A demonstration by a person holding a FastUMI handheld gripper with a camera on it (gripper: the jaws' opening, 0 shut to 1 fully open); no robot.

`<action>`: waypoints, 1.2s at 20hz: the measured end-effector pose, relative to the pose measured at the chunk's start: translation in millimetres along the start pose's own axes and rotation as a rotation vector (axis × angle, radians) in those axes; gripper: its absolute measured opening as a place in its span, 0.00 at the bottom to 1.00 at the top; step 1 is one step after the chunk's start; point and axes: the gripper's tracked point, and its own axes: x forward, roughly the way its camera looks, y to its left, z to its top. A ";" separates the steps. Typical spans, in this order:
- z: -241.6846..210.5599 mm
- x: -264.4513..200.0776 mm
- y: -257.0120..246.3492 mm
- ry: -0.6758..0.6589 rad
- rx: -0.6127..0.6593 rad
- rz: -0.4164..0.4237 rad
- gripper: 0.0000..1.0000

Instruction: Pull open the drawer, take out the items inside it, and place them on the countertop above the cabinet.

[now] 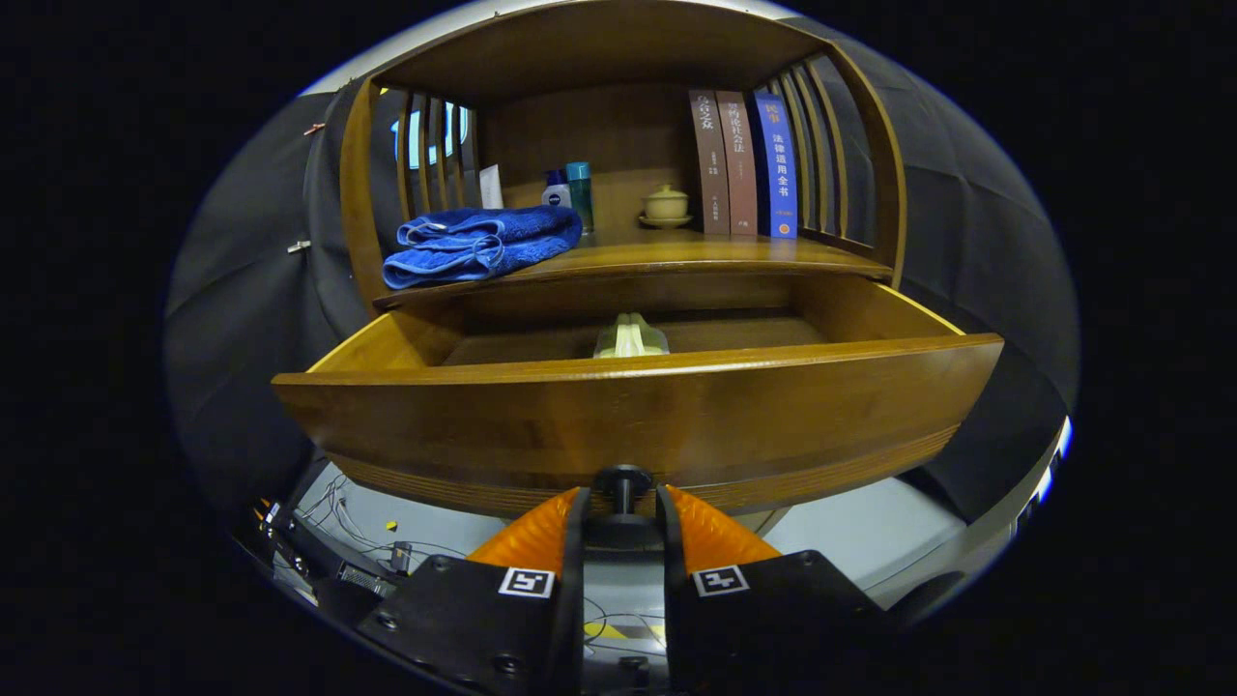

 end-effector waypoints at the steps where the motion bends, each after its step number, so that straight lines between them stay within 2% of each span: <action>1: -3.2 -6.4 0.0 0.002 -0.004 -0.001 0.37; 9: -18.6 -37.3 -2.1 0.017 0.009 -0.001 0.37; 16: -28.3 -41.9 -2.0 0.028 0.013 0.003 0.38; 20: -28.5 -48.9 -1.6 0.044 0.022 0.008 0.44; 21: -23.1 -55.1 -1.9 0.026 0.027 0.010 0.51; 24: -12.5 -78.8 -2.2 0.023 0.029 -0.018 0.87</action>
